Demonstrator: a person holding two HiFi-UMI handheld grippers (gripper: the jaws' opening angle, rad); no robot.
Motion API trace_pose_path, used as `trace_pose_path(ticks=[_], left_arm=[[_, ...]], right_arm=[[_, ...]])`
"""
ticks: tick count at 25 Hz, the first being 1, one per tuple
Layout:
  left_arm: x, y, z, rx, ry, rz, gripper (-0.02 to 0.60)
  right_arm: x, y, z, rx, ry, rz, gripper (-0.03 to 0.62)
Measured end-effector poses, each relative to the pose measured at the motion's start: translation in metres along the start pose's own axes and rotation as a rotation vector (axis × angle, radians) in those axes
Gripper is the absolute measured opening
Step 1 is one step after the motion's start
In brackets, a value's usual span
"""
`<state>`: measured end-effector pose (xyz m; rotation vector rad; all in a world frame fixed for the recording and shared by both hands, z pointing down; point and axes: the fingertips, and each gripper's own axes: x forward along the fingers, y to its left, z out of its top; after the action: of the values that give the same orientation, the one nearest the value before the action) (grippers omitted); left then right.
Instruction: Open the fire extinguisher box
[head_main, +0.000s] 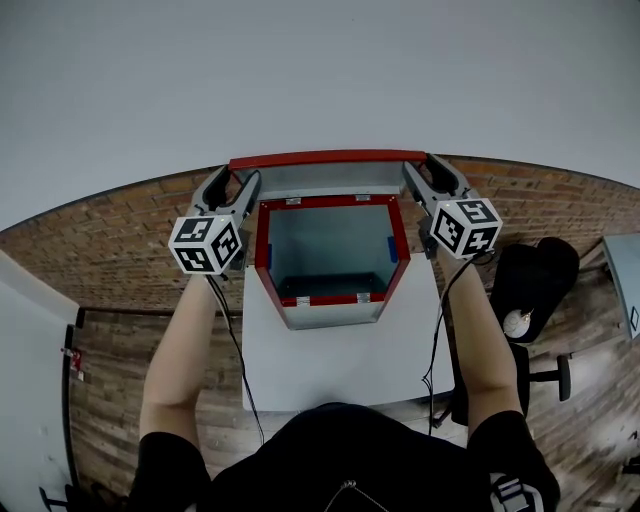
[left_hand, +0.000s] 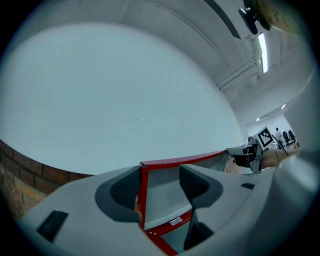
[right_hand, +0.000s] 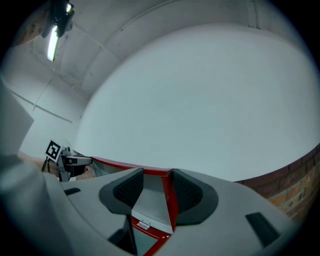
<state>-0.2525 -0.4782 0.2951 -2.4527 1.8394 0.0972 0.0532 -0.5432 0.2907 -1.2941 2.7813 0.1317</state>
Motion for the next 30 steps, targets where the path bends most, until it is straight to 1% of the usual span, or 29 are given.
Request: trace_pose_path(ticks=[8,30], left_arm=[[0.0079,0.0032,0.0094,0.000,-0.004,0.008,0.296],[0.0100,0.0037,0.0088,0.003,-0.024,-0.008,0.296]], right_arm=[[0.0080,-0.0036,0.0016,0.017,0.024,-0.015,0.198],[0.0078,-0.0041,0.0006,0.019,0.042,-0.030,0.198]])
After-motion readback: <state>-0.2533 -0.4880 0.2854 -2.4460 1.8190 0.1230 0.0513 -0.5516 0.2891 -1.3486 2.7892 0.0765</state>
